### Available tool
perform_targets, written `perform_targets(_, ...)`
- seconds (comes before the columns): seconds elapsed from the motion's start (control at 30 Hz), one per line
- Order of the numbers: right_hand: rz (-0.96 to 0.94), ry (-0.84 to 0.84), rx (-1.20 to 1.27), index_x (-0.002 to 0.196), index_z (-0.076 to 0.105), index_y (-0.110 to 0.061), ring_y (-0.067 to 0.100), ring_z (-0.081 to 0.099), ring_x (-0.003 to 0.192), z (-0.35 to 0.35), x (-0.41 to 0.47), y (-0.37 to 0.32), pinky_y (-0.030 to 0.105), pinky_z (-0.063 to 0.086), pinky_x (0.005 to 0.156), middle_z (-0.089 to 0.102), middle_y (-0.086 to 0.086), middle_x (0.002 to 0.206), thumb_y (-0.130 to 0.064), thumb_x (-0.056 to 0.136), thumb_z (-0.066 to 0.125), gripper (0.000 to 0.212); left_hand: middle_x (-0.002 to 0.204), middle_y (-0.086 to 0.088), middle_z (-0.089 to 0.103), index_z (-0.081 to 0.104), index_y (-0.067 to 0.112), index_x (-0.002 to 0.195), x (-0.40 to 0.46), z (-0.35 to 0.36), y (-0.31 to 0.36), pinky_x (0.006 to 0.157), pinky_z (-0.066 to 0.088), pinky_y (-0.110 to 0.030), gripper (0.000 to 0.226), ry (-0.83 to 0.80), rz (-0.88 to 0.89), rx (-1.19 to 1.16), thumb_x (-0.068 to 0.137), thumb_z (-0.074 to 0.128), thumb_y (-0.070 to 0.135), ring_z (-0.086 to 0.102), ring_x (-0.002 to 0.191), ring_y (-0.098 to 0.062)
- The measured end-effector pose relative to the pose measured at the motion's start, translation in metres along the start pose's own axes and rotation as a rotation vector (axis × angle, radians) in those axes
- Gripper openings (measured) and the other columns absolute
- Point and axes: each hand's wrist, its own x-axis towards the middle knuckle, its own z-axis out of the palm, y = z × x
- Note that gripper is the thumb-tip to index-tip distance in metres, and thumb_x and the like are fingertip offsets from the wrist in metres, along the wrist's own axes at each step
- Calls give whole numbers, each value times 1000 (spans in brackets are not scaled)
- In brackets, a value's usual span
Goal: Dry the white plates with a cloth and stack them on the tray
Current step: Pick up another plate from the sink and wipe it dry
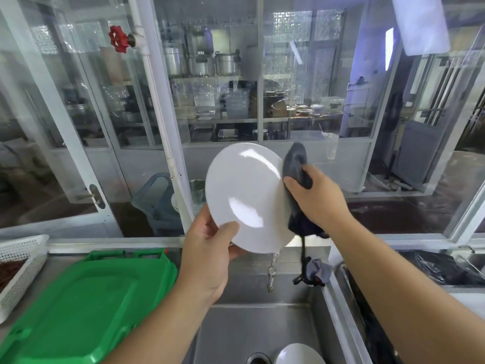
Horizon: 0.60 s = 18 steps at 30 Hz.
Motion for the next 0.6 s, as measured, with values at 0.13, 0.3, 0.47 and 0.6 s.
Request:
perform_targets(0.13,370,-189,818,111,75,-26,24,80,83,16,-25,12,39,65,71,82,0,95,-49,91,76,30,118,4,76,77,40,108,1,2,-2,75,64,-39,62,19,25,-25,95,52,-16,70,112,-23)
perform_targets(0.3,496,-182,1190,98,83,-22,31,80,86,34,-48,23,44,63,71,81,11,105,-34,93,79,13,123,2,74,71,35,118,0,5,-11,79,64,-46,57,24,8,-55,96,53,-15,67,119,-28)
perform_targets(0.47,467,-156,1152,93,82,-15,29,79,79,26,-46,32,39,62,65,81,14,101,-30,95,79,15,119,9,74,65,47,119,5,1,-8,75,64,-44,62,-89,-73,30,88,71,-6,73,108,-21)
perform_targets(0.6,398,-183,1029,90,83,-17,27,78,74,11,-40,39,34,61,62,81,13,94,-29,97,76,16,117,-7,77,65,29,127,27,-14,20,68,64,-44,44,-184,-253,94,85,77,21,78,91,-27)
